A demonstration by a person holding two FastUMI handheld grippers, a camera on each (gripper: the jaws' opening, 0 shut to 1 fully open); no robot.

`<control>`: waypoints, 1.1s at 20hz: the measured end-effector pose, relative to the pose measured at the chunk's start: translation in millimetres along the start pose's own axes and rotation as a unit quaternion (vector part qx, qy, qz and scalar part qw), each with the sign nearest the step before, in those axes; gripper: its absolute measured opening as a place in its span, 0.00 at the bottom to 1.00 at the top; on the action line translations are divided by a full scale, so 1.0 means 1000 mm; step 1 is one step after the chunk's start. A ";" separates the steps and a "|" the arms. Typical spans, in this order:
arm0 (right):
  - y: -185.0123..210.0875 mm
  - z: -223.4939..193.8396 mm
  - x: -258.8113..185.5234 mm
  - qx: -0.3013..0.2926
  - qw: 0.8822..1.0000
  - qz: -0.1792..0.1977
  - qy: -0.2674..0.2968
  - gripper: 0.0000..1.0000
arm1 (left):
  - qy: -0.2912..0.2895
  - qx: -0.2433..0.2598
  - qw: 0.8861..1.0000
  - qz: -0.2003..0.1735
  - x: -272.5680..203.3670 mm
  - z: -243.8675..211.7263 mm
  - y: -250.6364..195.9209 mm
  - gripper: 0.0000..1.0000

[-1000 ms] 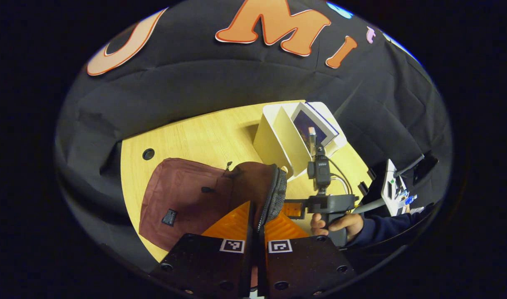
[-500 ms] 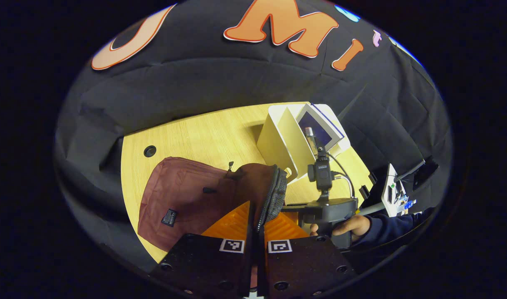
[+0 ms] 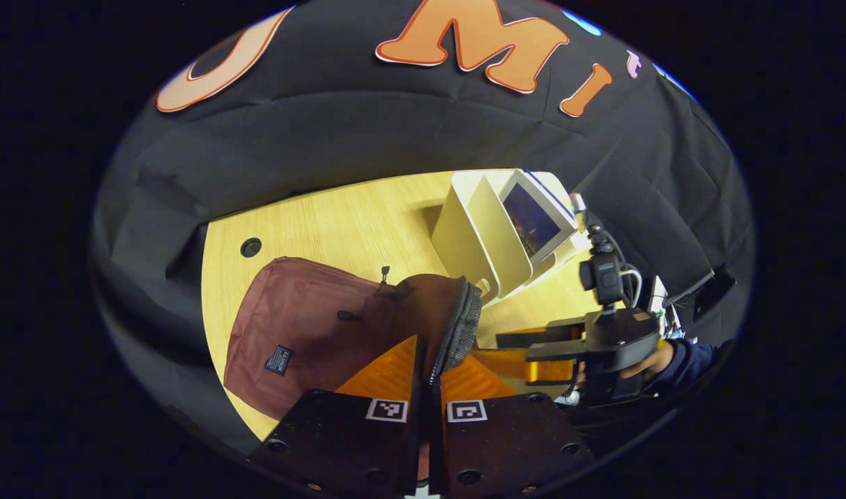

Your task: Open the schoolbag, grab two books from the bookshelf and put them into the schoolbag.

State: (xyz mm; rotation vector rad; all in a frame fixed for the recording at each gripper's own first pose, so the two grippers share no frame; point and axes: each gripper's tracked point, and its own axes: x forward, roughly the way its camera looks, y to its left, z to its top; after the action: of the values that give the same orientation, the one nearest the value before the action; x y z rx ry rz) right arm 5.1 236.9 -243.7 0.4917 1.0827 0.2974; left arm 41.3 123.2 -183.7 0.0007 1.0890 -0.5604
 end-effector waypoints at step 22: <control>-0.084 0.169 -0.157 -0.145 0.979 -0.140 0.034 0.87 | -0.013 -0.106 0.994 0.003 0.023 -0.017 0.005 0.07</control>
State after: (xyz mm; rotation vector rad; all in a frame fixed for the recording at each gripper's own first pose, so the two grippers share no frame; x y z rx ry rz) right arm 86.0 53.1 -103.1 0.0663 1.1379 0.2204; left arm 36.4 122.1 -212.3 -0.1878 1.1177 -0.4353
